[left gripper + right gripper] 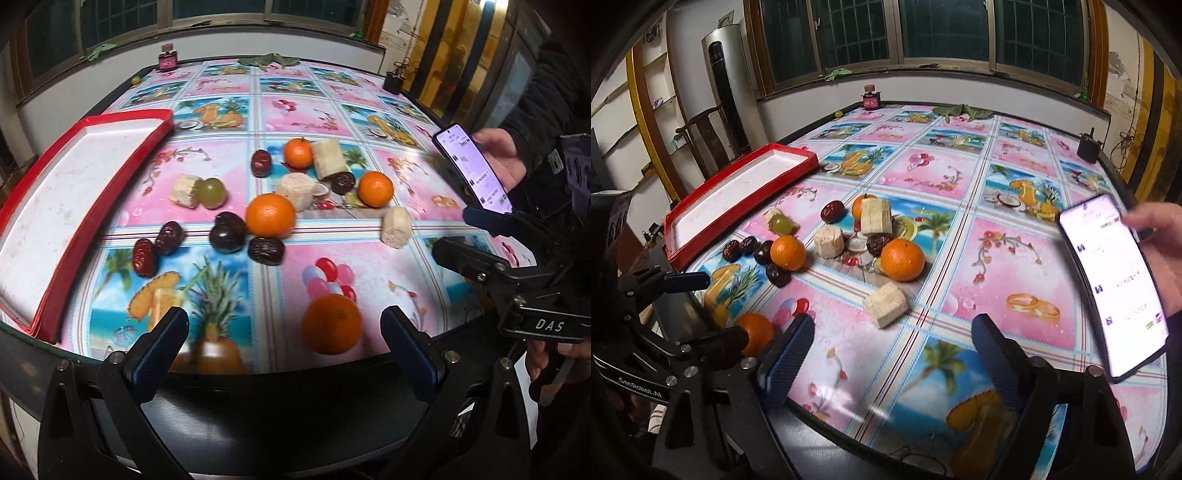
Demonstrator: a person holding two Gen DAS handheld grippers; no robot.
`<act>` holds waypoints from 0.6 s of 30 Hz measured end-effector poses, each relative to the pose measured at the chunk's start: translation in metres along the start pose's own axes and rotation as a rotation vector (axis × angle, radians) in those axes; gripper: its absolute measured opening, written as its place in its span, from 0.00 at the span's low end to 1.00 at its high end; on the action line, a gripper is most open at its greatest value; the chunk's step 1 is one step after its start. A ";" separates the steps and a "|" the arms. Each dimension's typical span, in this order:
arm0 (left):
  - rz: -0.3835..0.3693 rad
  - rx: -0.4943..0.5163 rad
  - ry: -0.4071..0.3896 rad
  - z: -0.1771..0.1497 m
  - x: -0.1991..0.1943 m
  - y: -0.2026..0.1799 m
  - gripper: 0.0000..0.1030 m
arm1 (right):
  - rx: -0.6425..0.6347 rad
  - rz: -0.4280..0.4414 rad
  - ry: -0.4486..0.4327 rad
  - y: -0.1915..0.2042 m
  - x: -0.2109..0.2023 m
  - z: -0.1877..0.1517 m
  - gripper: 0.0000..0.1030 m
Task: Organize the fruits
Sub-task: 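Move both tools over the fruit on the printed tablecloth, then grasp an orange with the left tool while the right tool grasps a white cube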
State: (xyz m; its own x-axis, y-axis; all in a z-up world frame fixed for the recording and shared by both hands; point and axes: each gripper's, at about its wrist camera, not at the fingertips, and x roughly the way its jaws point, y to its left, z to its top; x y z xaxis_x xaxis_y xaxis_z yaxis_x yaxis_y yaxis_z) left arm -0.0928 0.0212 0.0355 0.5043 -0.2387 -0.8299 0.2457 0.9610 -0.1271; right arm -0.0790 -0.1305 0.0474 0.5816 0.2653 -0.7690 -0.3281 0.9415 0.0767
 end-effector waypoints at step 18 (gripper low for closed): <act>0.005 0.138 0.013 0.002 0.028 -0.033 0.47 | -0.012 0.037 0.072 0.004 0.037 0.008 0.63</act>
State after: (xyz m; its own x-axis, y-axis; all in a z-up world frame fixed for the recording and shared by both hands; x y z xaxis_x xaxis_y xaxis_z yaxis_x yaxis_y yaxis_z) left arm -0.0852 -0.0176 0.0177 0.4952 -0.2317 -0.8373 0.3551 0.9336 -0.0483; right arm -0.0529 -0.1152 0.0243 0.5140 0.2836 -0.8096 -0.3575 0.9287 0.0983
